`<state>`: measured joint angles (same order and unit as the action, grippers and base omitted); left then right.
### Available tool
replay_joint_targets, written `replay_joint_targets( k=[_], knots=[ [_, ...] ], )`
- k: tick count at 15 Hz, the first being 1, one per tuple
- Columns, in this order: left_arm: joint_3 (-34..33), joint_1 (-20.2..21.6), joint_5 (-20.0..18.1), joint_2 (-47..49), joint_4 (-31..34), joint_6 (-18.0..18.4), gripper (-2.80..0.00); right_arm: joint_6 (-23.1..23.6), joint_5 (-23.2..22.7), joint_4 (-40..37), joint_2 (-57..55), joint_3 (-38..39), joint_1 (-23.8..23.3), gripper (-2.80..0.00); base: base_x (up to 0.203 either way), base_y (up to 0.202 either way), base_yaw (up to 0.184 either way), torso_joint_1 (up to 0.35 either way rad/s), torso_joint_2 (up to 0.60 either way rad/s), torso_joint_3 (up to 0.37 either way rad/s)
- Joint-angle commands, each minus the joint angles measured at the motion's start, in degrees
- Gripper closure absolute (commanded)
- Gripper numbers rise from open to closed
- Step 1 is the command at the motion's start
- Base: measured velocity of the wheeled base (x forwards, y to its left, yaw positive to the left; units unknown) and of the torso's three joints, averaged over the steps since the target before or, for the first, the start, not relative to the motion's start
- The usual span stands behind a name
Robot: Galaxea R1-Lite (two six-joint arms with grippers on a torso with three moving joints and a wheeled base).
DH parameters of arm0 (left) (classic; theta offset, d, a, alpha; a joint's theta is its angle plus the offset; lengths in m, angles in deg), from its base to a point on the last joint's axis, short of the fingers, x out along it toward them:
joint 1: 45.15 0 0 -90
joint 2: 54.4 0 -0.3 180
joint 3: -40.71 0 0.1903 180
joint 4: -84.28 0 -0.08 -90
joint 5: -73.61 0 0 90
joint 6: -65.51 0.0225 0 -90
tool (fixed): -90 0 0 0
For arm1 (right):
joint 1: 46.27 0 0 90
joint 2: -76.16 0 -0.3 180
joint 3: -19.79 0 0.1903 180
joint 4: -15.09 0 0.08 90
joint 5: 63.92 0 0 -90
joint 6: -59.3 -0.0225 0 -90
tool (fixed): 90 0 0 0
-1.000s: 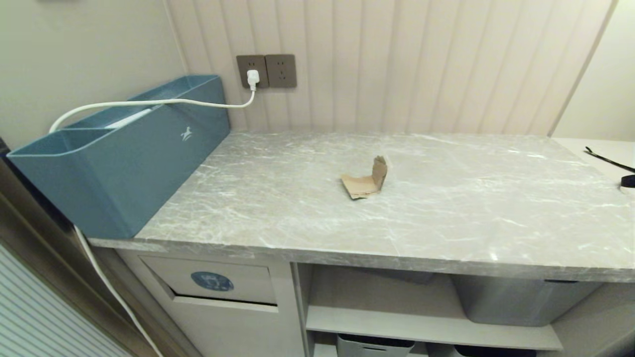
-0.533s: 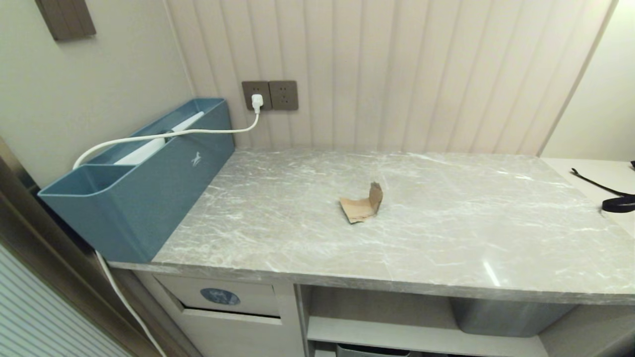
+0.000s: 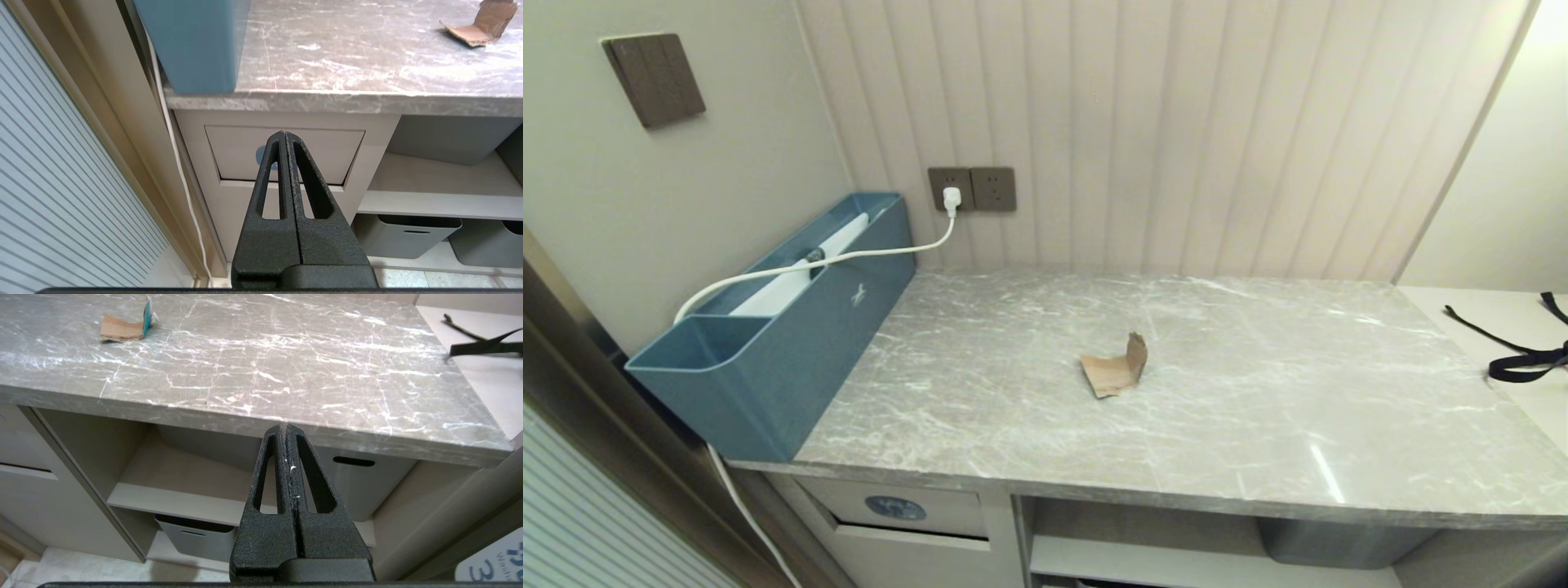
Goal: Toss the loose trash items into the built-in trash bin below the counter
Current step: Pick up the garbage
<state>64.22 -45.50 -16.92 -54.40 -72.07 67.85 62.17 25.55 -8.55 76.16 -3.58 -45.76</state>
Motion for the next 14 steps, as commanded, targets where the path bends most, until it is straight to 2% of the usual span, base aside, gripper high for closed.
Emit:
replay_joint_targets(
  k=[1, 5, 8, 10, 12, 14],
  knots=[
    [0.0, 0.0, 0.0, -0.1, 0.0, 0.0, 0.0, 0.5, 0.0, 0.0, 0.1, 0.0, 0.0, 0.0, 0.0, 0.0, 0.0, 0.177, -0.34, -0.187],
    [0.0, 0.0, -0.1, -0.1, 0.0, 0.0, 0.0, 0.7, 0.0, 0.1, 0.1, 0.0, 0.0, 0.0, 0.0, 0.0, 0.0, 0.167, -0.34, -0.176],
    [0.3, 0.0, -0.4, -0.1, 0.2, 0.3, 0.0, 2.7, -0.3, -0.2, 0.1, 0.0, 0.0, 0.0, 0.0, 0.0, 0.0, 0.167, -0.33, -0.168],
    [4.1, 0.0, -0.8, 0.7, 0.5, 0.4, 0.0, 2.0, -0.2, -0.1, 0.1, 0.0, 0.0, 0.0, 0.0, 0.0, 0.0, 0.114, -0.22, -0.103],
    [8.6, -0.2, -2.8, 7.3, 0.7, -0.3, 0.0, 0.0, 0.0, 0.1, 0.1, 0.0, 0.0, 0.0, 0.0, 0.0, 0.0, 0.0, 0.0, 0.0],
    [13.8, -0.8, -7.4, 20.0, 0.5, -2.1, 0.0, -2.5, 0.2, 0.2, 0.1, 0.0, 0.0, 0.0, 0.0, 0.0, 0.0, 0.0, 0.0, 0.0]
  ],
)
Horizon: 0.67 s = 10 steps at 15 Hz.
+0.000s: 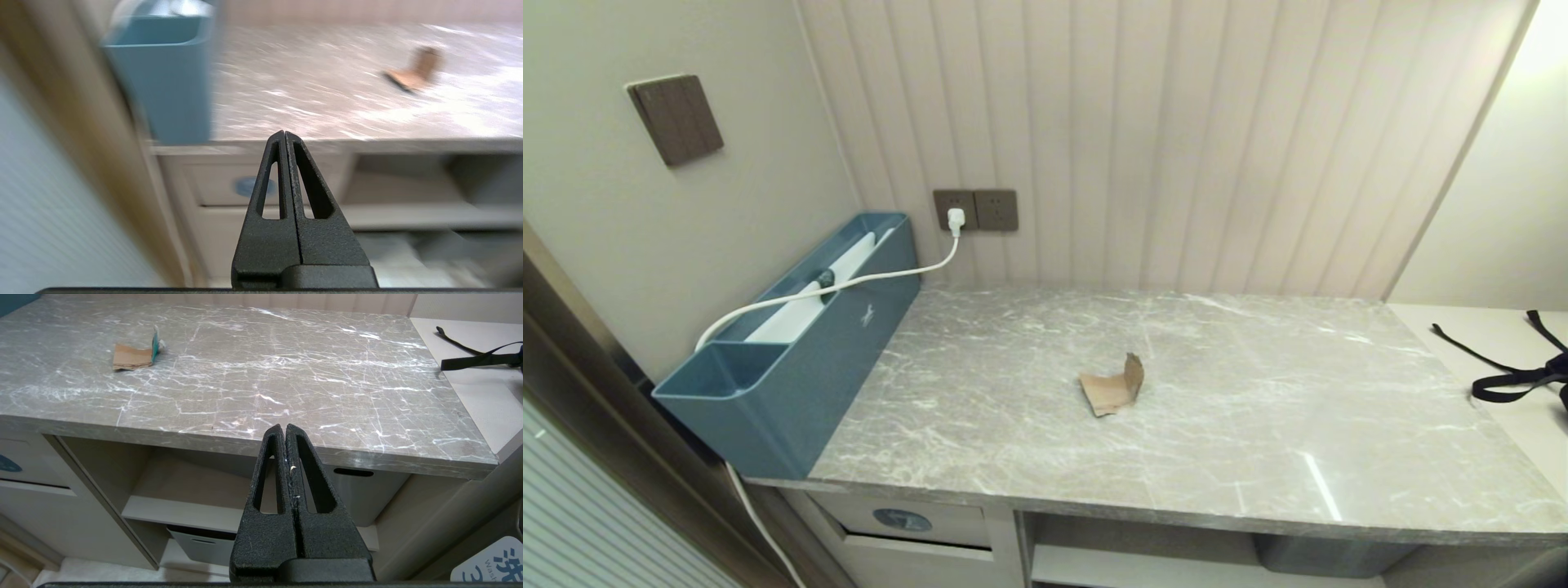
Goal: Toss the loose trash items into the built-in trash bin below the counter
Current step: Pick up the garbage
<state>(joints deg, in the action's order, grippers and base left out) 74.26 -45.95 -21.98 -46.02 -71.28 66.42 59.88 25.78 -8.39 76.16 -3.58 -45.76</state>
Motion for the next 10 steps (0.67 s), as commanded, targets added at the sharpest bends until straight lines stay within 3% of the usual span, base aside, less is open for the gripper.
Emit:
replay_joint_targets(
  k=[1, 3, 6, 8, 10],
  knots=[
    [5.9, -0.6, -5.4, 17.8, -0.6, -1.4, 0.0, -0.2, 0.0, 0.0, 0.1, 0.0, 0.0, 0.0, 0.0, 0.0, 0.0, 0.0, 0.0, 0.0],
    [9.3, -0.9, -11.7, 30.4, -2.3, -2.4, 0.0, -0.2, -0.1, 0.0, 0.1, 0.0, 0.0, 0.0, 0.0, 0.0, 0.0, 0.0, 0.0, 0.0],
    [12.8, -3.3, -17.6, 49.4, -10.2, -3.1, 0.0, -0.3, 0.0, 0.0, 0.1, 0.0, 0.0, 0.0, 0.0, 0.0, 0.0, 0.0, 0.0, 0.0],
    [16.0, -9.2, -18.6, 62.7, -18.0, -3.3, 0.0, -0.3, 0.0, 0.0, 0.1, 0.0, 0.0, 0.0, 0.0, 0.0, 0.0, 0.0, 0.0, 0.0],
    [21.0, -17.3, -17.3, 75.0, -24.3, -4.1, 0.0, -0.3, 0.0, 0.0, 0.1, 0.0, 0.0, 0.0, 0.0, 0.0, 0.0, 0.0, 0.0, 0.0]
  ],
)
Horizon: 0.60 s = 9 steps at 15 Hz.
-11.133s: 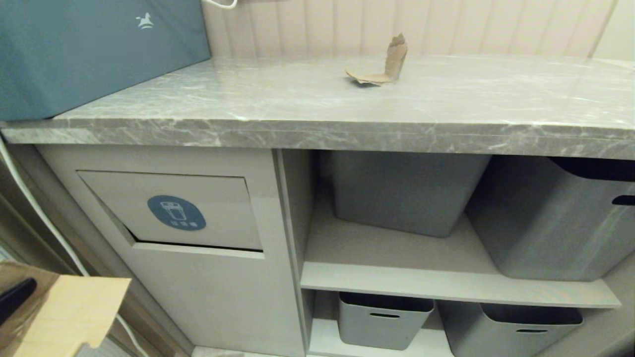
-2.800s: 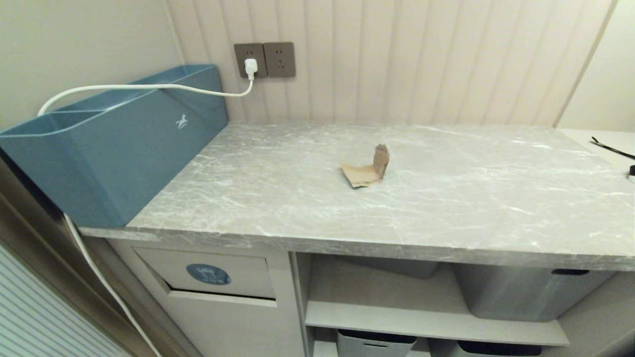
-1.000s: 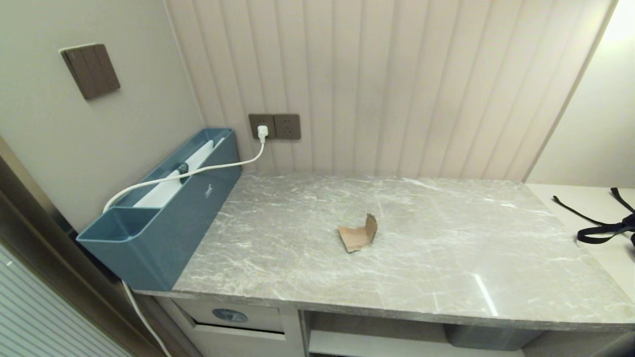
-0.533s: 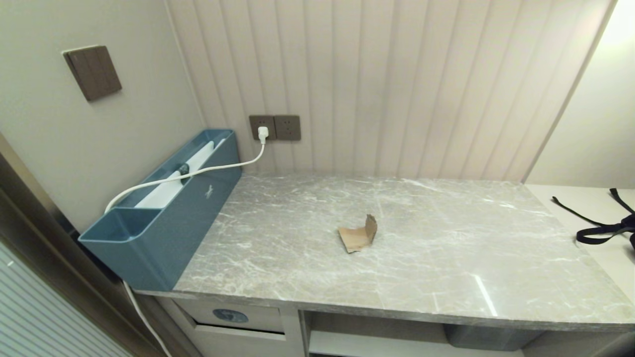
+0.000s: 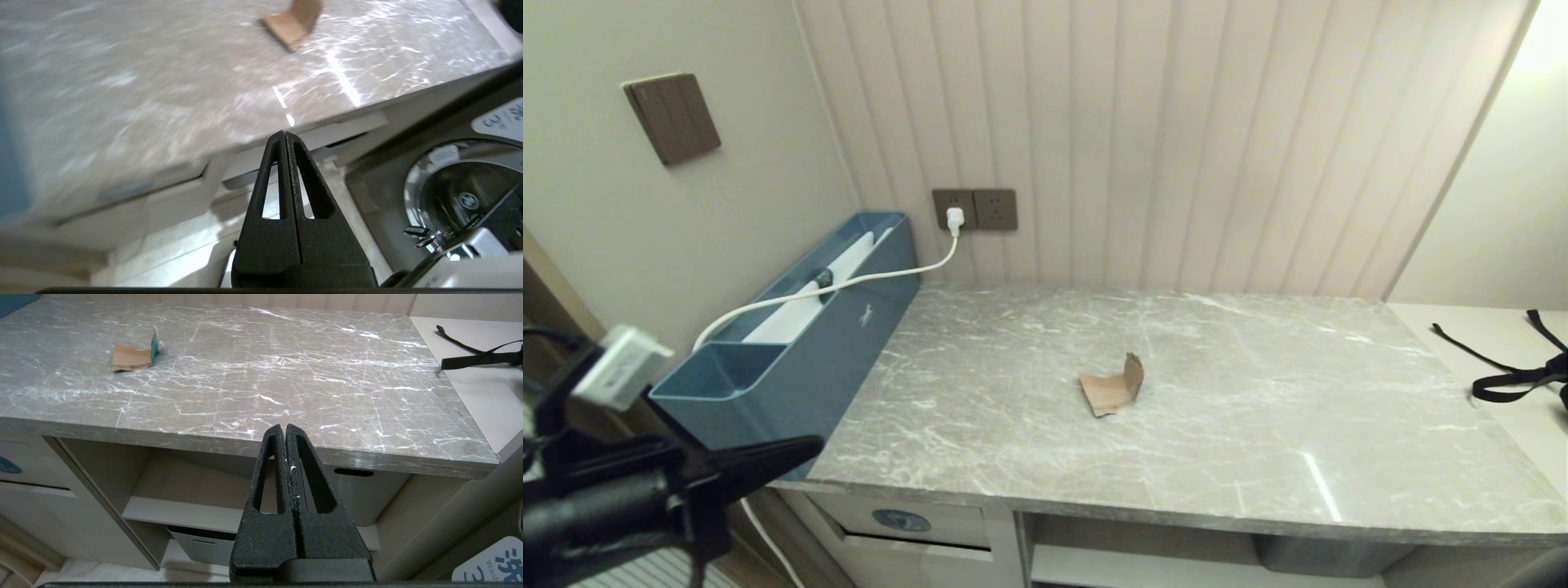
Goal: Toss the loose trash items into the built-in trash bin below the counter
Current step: Pick up the garbage
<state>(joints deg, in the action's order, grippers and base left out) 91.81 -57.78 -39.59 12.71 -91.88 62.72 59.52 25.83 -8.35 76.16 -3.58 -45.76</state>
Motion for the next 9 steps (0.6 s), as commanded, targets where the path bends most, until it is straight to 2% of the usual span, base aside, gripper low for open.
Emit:
replay_joint_targets(
  k=[1, 3, 5, 7, 9],
  knots=[
    [7.0, -10.5, 1.0, 21.7, -6.2, -1.4, 0.0, 0.0, 0.0, 0.0, 0.1, 0.0, 0.0, 0.0, 0.0, 0.0, 0.0, 0.0, 0.0, 0.0],
    [14.1, -17.4, 2.1, 31.2, -9.2, -4.0, 0.0, 0.0, 0.0, 0.0, 0.1, 0.0, 0.0, 0.0, 0.0, 0.0, 0.0, 0.0, 0.0, 0.0],
    [20.9, -21.2, 2.6, 38.6, -10.7, -5.4, 0.0, 0.0, 0.0, 0.0, 0.1, 0.0, 0.0, 0.0, 0.0, 0.0, 0.0, 0.0, 0.0, 0.0],
    [27.7, -23.0, 2.9, 45.4, -11.6, -5.9, 0.0, 0.0, 0.0, 0.0, 0.1, 0.0, 0.0, 0.0, 0.0, 0.0, 0.0, 0.0, 0.0, 0.0],
    [34.8, -23.4, 4.8, 53.0, -14.0, -6.2, 0.0, 0.0, 0.0, 0.0, 0.1, 0.0, 0.0, 0.0, 0.0, 0.0, 0.0, 0.0, 0.0, 0.0]
  ],
)
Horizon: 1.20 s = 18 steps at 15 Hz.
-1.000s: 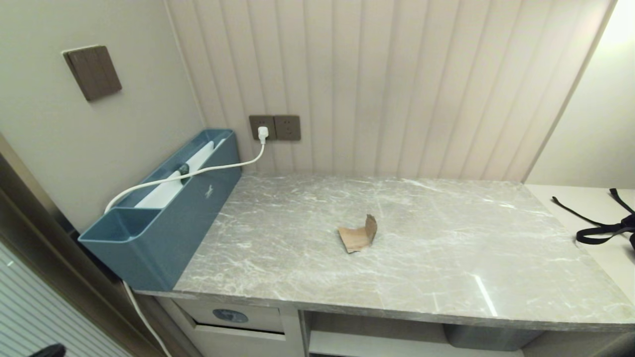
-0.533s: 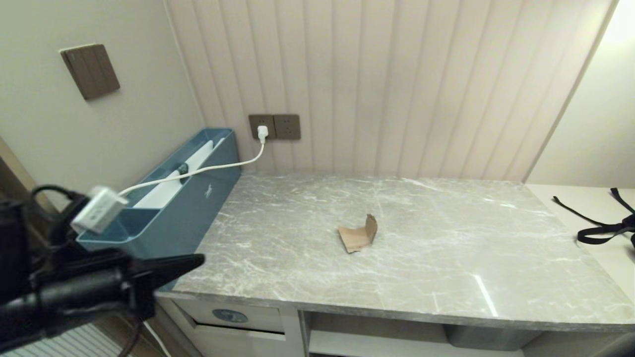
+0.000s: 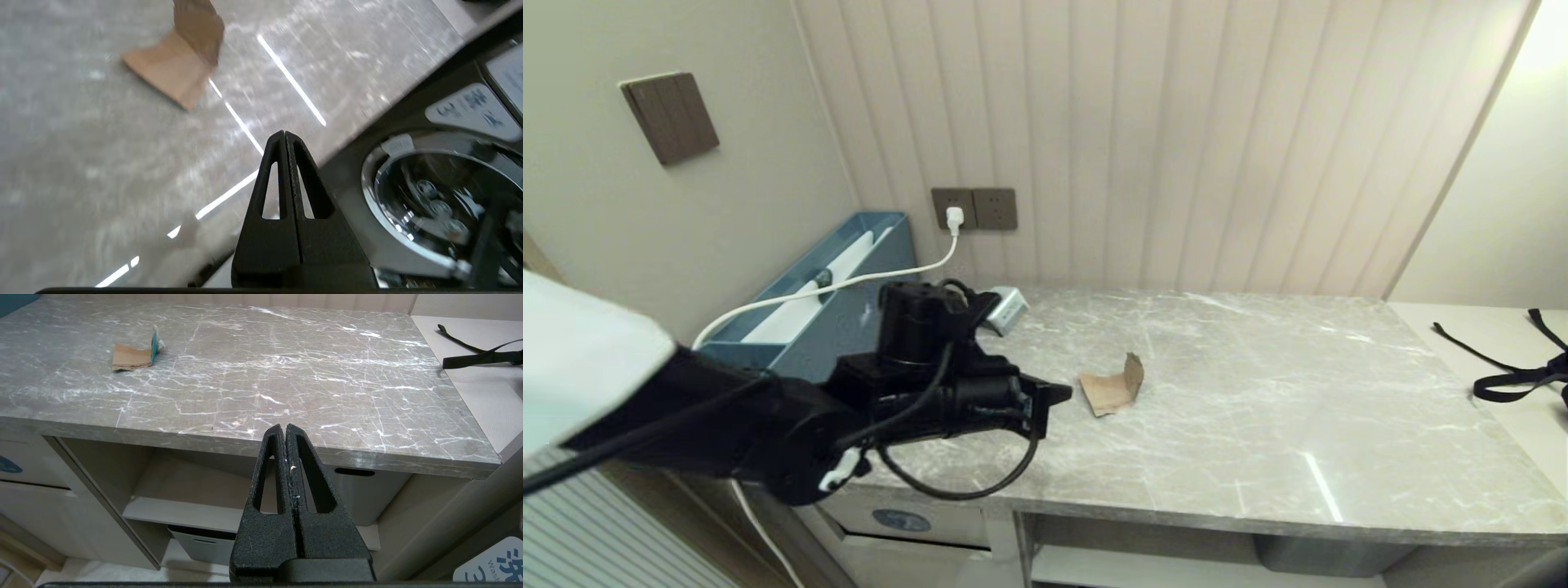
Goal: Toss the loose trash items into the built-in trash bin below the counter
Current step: Pick up the garbage
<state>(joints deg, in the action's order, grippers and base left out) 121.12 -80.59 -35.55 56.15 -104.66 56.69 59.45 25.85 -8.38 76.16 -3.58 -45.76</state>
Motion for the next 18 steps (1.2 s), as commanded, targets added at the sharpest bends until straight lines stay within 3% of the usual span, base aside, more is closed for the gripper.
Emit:
replay_joint_targets(
  k=[1, 6, 7, 8, 9, 13, 15, 16, 18],
  knots=[
    [9.5, -0.7, 2.3, 12.4, -2.2, -0.6, 0.0, 0.0, 0.0, 0.0, 0.1, 0.0, 0.0, 0.0, 0.0, 0.0, 0.0, 0.0, 0.0, 0.0],
    [30.4, -1.8, 18.5, 27.0, -3.8, -1.3, 0.0, 0.0, 0.0, 0.0, 0.1, 0.0, 0.0, 0.0, 0.0, 0.0, 0.0, 0.0, 0.0, 0.0],
    [33.7, -2.2, 20.0, 29.7, -3.7, -1.3, 0.0, 0.0, 0.0, 0.0, 0.1, 0.0, 0.0, 0.0, 0.0, 0.0, 0.0, 0.0, 0.0, 0.0],
    [36.7, -2.6, 21.0, 32.0, -3.6, -1.0, -1.03, 0.1, 0.0, 0.0, 0.1, 0.0, 0.0, 0.0, 0.0, 0.0, 0.0, 0.0, 0.0, 0.0],
    [39.9, -3.1, 21.5, 34.1, -3.4, -0.3, -2.8, 0.1, 0.0, 0.0, 0.1, 0.0, 0.0, 0.0, 0.0, 0.0, 0.0, 0.0, 0.0, 0.0],
    [47.6, -5.0, 23.2, 39.1, -3.2, 4.0, -2.8, 0.0, 0.0, 0.0, 0.1, 0.0, 0.0, 0.0, 0.0, 0.0, 0.0, 0.0, 0.0, 0.0],
    [53.5, -5.3, 25.6, 42.5, -3.2, 9.7, -2.8, 0.1, 0.0, 0.0, 0.1, 0.0, 0.0, 0.0, 0.0, 0.0, 0.0, 0.0, 0.0, 0.0],
    [53.7, -5.6, 27.2, 43.5, -3.6, 12.7, -2.8, 0.2, 0.0, 0.0, 0.1, 0.0, 0.0, 0.0, 0.0, 0.0, 0.0, 0.0, 0.0, 0.0],
    [53.7, -6.3, 30.5, 44.9, -4.1, 13.7, -2.8, 0.2, 0.0, 0.0, 0.1, 0.0, 0.0, 0.0, 0.0, 0.0, 0.0, 0.0, 0.0, 0.0]
  ],
)
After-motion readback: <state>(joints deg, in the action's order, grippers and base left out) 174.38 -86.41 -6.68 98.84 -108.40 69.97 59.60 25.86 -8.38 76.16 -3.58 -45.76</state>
